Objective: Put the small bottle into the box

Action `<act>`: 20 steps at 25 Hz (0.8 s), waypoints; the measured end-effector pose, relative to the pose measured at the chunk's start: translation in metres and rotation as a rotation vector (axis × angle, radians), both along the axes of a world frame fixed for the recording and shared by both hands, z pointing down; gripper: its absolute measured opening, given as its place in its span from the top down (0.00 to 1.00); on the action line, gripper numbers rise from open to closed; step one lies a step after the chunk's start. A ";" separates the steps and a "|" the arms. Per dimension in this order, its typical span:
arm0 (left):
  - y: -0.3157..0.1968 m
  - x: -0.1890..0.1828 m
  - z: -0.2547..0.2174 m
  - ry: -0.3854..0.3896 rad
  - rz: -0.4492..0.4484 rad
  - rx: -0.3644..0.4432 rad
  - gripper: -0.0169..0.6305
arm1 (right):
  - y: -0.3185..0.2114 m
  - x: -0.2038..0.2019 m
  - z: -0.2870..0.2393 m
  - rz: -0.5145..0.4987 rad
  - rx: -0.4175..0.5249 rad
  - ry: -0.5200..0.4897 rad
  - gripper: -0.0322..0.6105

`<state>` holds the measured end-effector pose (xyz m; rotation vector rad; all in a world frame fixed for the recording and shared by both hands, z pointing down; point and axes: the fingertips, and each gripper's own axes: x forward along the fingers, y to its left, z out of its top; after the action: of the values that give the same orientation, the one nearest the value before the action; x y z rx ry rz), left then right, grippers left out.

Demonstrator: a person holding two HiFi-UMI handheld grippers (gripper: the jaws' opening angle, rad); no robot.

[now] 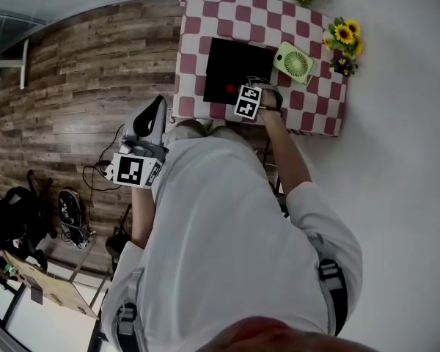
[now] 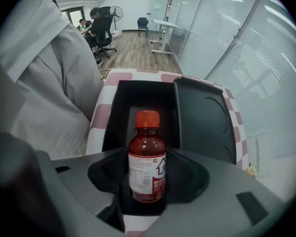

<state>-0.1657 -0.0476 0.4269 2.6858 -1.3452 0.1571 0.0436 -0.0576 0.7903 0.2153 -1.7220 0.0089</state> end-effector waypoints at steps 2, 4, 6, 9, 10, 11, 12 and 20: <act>-0.005 -0.004 0.003 0.011 -0.005 -0.001 0.97 | -0.002 -0.002 0.005 -0.004 -0.021 0.009 0.60; -0.011 -0.005 0.006 0.020 -0.006 -0.003 0.97 | 0.000 -0.006 0.010 -0.013 -0.042 0.015 0.60; -0.016 -0.004 0.008 0.027 -0.002 -0.005 0.97 | 0.003 -0.008 0.016 -0.012 -0.056 0.022 0.60; -0.024 -0.001 0.008 0.029 0.003 -0.001 0.97 | 0.007 -0.009 0.024 -0.009 -0.071 0.036 0.60; -0.026 0.000 0.009 0.029 0.004 0.000 0.97 | 0.009 -0.008 0.026 -0.013 -0.076 0.042 0.60; -0.028 0.002 0.009 0.029 0.006 0.000 0.97 | 0.011 -0.007 0.029 -0.016 -0.081 0.048 0.60; -0.030 0.003 0.009 0.031 0.007 0.000 0.97 | 0.012 -0.006 0.032 -0.016 -0.087 0.055 0.60; -0.043 0.010 0.007 0.026 0.039 0.002 0.97 | 0.015 -0.002 0.040 0.030 -0.107 0.062 0.60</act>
<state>-0.1554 -0.0910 0.4344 2.7072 -1.2874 0.1243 0.0420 -0.0422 0.8305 0.1604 -1.6516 0.1156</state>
